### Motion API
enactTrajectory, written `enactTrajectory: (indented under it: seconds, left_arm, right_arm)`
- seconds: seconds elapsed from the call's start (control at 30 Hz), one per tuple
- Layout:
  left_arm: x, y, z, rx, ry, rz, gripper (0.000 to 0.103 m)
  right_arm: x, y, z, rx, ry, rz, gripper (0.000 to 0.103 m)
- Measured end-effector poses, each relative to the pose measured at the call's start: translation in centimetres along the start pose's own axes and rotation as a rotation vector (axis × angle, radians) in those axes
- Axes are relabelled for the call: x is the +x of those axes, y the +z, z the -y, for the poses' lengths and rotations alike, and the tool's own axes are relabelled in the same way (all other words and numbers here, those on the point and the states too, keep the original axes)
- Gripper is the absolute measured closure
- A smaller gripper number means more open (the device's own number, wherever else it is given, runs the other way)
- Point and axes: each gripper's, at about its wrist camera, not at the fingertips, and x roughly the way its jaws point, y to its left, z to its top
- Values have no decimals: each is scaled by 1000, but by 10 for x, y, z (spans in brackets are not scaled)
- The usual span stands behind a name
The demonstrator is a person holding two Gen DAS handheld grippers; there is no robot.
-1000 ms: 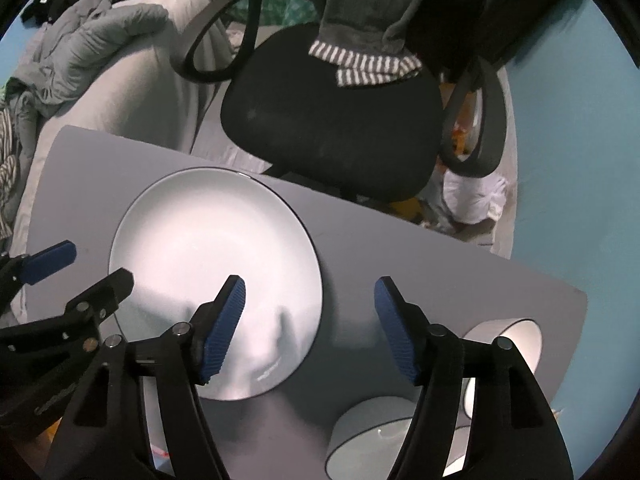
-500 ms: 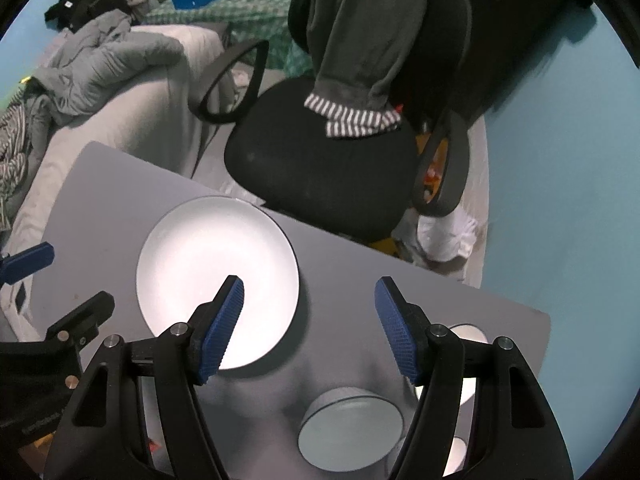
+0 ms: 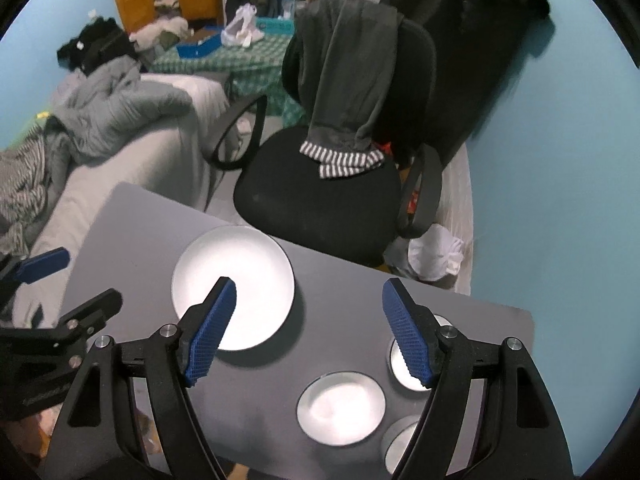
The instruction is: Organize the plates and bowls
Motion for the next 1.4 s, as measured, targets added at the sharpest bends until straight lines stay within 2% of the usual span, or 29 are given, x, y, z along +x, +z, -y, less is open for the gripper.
enactTrajectory:
  seconds: [0.17, 0.37, 0.73, 1.03, 1.4]
  left_arm:
    - [-23, 1, 7, 18, -15, 43, 25]
    - [-45, 4, 15, -5, -60, 71, 25]
    - [-70, 3, 33, 31, -135, 100, 25]
    - [-93, 9, 59, 119, -196, 146, 25]
    - [-109, 17, 92, 222, -283, 159, 25]
  right_arm:
    - [-28, -7, 11, 30, -11, 45, 28]
    - [-57, -13, 28, 84, -22, 76, 28]
    - [-108, -30, 54, 166, -102, 160, 28]
    - [-129, -49, 70, 253, -147, 185, 28]
    - [-153, -78, 91, 370, -207, 208, 28]
